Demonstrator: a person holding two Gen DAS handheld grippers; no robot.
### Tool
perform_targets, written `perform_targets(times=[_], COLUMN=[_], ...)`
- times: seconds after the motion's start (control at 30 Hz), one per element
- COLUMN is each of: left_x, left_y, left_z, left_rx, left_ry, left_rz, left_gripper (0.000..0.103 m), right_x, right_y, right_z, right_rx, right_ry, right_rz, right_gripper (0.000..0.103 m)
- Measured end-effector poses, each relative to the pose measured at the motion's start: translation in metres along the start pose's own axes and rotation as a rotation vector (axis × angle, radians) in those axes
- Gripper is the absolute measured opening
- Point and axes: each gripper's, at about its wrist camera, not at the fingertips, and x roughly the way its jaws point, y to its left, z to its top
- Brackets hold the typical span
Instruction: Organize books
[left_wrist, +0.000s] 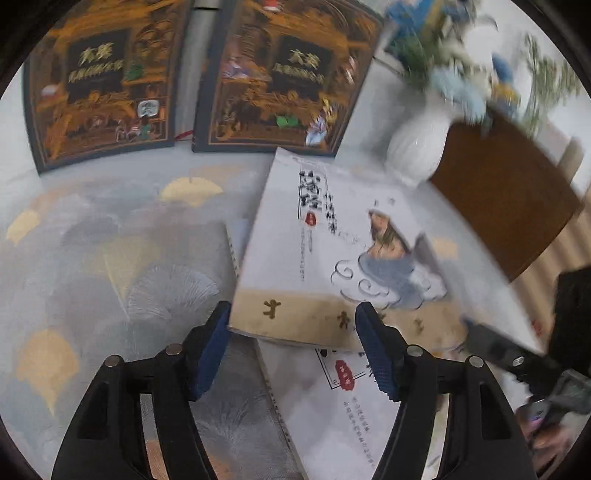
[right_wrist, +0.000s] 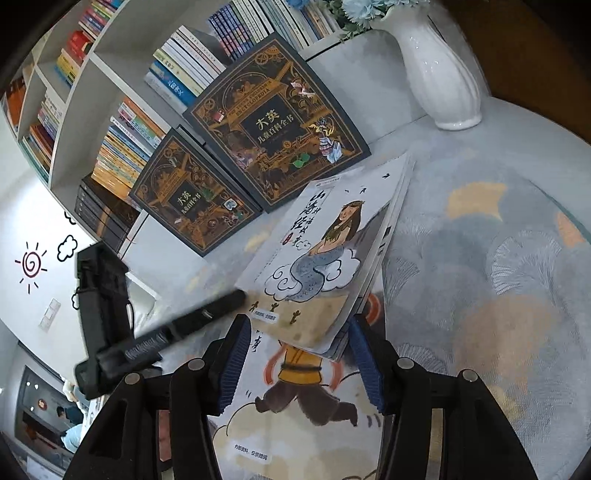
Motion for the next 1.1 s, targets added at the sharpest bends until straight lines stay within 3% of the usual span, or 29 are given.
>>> perform_targets(times=[0.17, 0.23, 0.3, 0.4, 0.47, 0.53, 0.67, 0.77, 0.97, 1.1], left_x=[-0.022, -0.020, -0.007, -0.009, -0.016, -0.018, -0.008, -0.007, -0.008, -0.006], left_y=[-0.015, -0.018, -0.030, -0.059, -0.067, -0.056, -0.001, 0.030, 0.027, 0.016], left_z=[-0.005, -0.002, -0.002, -0.009, -0.012, -0.005, 0.012, 0.014, 0.008, 0.011], left_rx=[0.071, 0.101, 0.148, 0.307, 0.369, 0.316, 0.028, -0.119, -0.090, -0.064], left_ry=[-0.098, -0.084, -0.005, -0.031, -0.101, -0.117, -0.056, -0.048, -0.026, -0.045], left_rz=[0.027, -0.021, -0.065, 0.087, 0.196, 0.234, 0.142, 0.070, -0.101, -0.075], left_gripper=[0.068, 0.068, 0.068, 0.068, 0.071, 0.077, 0.077, 0.077, 0.077, 0.077], right_x=[-0.004, -0.002, 0.003, 0.005, 0.002, -0.004, -0.007, -0.008, 0.002, 0.001], right_y=[-0.004, -0.006, -0.004, -0.002, -0.003, -0.006, -0.018, -0.020, -0.007, -0.003], right_z=[0.000, 0.002, 0.006, 0.006, 0.004, 0.004, 0.002, 0.003, 0.004, 0.000], right_rx=[0.029, 0.045, 0.032, 0.024, 0.033, 0.047, 0.112, 0.131, 0.065, 0.051], right_ry=[-0.019, -0.006, 0.034, 0.048, 0.030, -0.002, -0.005, -0.005, 0.033, 0.042], right_rz=[-0.007, 0.021, 0.058, 0.072, 0.057, 0.014, 0.069, 0.092, 0.094, 0.096], right_gripper=[0.054, 0.054, 0.054, 0.054, 0.054, 0.054, 0.054, 0.054, 0.054, 0.055])
